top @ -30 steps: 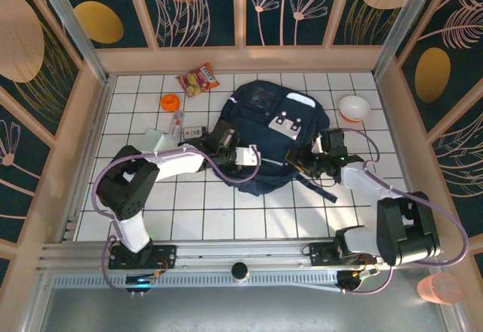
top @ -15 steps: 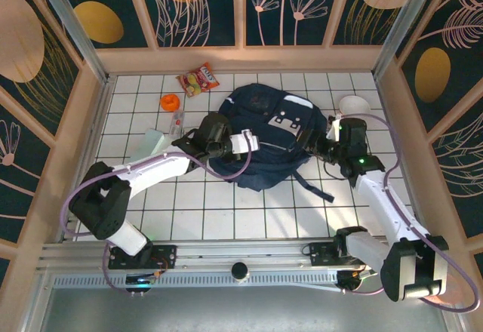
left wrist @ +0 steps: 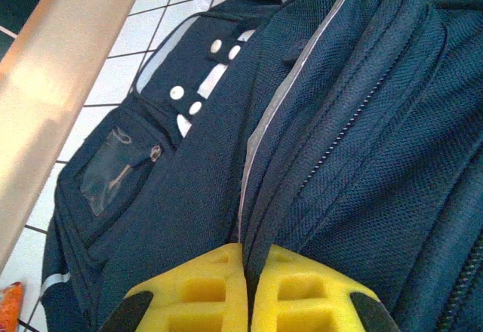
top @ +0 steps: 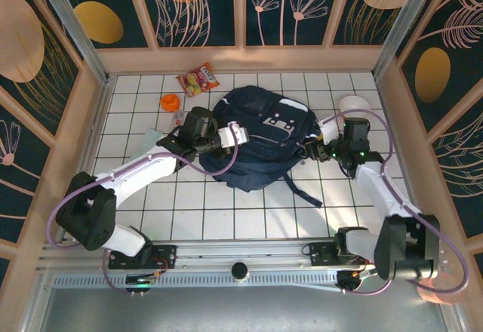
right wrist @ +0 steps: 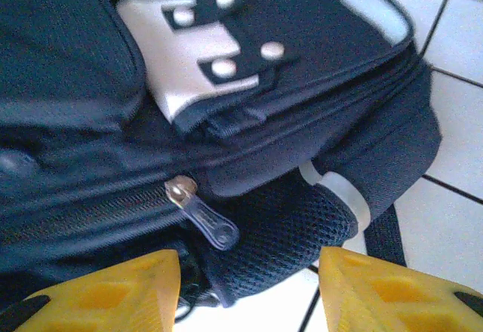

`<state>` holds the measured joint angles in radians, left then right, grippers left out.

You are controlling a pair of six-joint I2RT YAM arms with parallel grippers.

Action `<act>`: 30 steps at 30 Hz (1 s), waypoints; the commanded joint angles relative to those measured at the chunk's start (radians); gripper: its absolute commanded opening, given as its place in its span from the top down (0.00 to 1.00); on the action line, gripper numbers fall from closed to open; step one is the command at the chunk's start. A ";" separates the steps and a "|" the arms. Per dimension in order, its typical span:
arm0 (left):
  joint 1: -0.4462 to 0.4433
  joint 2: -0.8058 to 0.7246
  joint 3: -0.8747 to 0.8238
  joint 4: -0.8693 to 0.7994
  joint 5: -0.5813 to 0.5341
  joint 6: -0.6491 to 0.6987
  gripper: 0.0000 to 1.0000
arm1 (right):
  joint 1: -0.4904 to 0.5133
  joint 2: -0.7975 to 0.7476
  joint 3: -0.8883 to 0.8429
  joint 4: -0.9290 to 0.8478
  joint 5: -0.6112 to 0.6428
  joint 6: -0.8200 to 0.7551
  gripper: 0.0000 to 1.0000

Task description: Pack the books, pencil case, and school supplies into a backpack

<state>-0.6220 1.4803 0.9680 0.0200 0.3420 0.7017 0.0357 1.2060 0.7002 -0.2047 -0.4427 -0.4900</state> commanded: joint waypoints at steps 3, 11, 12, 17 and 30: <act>0.013 -0.037 0.011 0.147 0.082 -0.038 1.00 | -0.069 0.194 0.145 -0.150 -0.224 -0.380 0.50; 0.021 -0.032 0.028 0.141 0.099 -0.040 1.00 | -0.077 0.427 0.321 -0.304 -0.286 -0.531 0.52; 0.021 -0.030 0.032 0.138 0.102 -0.038 1.00 | -0.076 0.439 0.333 -0.307 -0.301 -0.532 0.52; 0.023 -0.016 0.051 0.123 0.119 -0.030 1.00 | -0.061 0.479 0.357 -0.338 -0.362 -0.567 0.52; 0.022 0.017 0.078 0.124 0.144 -0.031 1.00 | -0.042 0.464 0.339 -0.431 -0.438 -0.615 0.53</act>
<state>-0.6018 1.5002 0.9821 0.0257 0.4198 0.6865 -0.0193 1.6806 1.0370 -0.5812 -0.8124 -1.0840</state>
